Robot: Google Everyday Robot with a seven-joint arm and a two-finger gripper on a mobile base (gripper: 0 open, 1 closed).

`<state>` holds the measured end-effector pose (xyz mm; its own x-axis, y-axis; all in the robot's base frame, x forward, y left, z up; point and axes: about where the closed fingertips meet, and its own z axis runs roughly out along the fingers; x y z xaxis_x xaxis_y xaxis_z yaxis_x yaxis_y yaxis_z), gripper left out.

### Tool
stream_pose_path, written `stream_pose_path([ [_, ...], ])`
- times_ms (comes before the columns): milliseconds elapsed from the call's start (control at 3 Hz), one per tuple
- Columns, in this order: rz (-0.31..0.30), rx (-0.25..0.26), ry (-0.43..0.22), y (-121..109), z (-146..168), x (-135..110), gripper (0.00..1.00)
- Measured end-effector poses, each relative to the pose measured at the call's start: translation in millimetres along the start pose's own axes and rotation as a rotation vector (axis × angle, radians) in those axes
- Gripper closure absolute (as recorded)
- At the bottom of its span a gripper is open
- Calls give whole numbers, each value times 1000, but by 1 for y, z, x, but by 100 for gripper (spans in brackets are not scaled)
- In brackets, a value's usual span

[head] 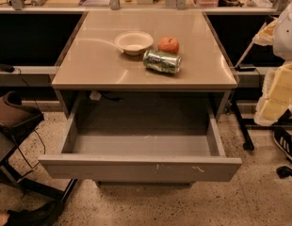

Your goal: Place green can into top drawer

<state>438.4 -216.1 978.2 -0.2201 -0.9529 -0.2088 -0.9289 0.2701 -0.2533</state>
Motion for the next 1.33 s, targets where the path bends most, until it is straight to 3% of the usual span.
stream_pose_path([
  [333,-7,9,-10,-7,2,-4,0],
  [667,-35,-5,-73,-35,20,-20,0],
  [1333,-83,-144,-222,-110,111,-84,0],
])
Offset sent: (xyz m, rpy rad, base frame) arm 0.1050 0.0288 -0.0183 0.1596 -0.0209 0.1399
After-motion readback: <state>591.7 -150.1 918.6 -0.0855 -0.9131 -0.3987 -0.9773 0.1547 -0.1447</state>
